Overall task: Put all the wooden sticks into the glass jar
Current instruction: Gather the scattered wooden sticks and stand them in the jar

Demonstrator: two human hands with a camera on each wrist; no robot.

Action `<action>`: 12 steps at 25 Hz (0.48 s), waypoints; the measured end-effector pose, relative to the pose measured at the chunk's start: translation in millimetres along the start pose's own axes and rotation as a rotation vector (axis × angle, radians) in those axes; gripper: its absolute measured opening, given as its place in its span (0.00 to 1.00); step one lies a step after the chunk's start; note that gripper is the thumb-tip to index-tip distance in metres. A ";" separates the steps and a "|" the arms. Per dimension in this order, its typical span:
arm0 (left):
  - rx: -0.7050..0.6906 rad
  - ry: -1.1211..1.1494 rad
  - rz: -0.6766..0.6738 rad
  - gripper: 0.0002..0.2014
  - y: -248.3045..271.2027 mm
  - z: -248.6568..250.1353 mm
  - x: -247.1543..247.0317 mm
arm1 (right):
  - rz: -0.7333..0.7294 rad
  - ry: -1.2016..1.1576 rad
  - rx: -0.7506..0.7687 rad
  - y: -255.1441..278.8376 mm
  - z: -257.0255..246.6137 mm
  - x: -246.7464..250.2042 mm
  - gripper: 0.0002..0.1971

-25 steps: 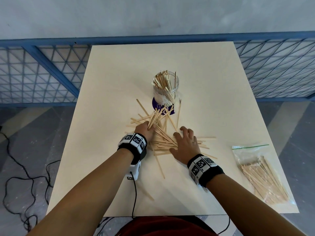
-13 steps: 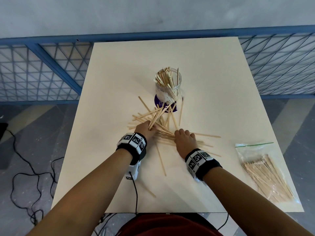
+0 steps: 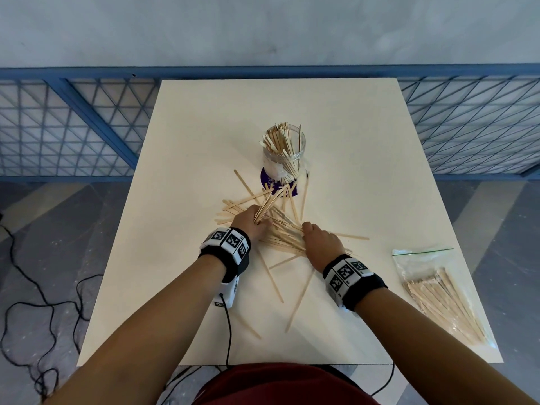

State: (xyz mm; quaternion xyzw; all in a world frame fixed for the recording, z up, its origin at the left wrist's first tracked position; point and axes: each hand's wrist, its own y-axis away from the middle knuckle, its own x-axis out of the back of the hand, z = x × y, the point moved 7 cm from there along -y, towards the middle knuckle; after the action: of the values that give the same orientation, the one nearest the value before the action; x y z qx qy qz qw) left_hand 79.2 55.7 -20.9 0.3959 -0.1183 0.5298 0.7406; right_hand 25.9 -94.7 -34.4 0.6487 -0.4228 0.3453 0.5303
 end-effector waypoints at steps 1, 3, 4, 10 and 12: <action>0.006 0.024 0.019 0.22 0.7 0.4 0.8 | 0.008 -0.015 -0.007 0.6 2.0 1.6 0.11; 0.008 0.104 0.057 0.25 2.6 2.7 4.2 | 0.038 -0.068 -0.035 0.9 6.1 7.4 0.10; -0.003 0.134 0.062 0.25 4.0 5.0 5.1 | 0.055 -0.105 -0.058 0.6 8.4 10.8 0.09; -0.081 0.057 -0.278 0.07 13.6 8.4 -26.9 | 0.080 -0.308 -0.154 -0.9 8.7 22.6 0.07; -0.084 0.100 -0.273 0.10 12.1 9.9 -29.2 | 0.062 -0.337 -0.167 1.6 6.8 21.4 0.07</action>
State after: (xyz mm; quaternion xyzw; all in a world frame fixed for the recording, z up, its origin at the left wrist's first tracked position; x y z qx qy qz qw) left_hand 59.0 30.0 -26.2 0.3504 -0.0484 0.4377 0.8266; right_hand 33.1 -105.4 -15.9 0.6377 -0.5524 0.2116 0.4934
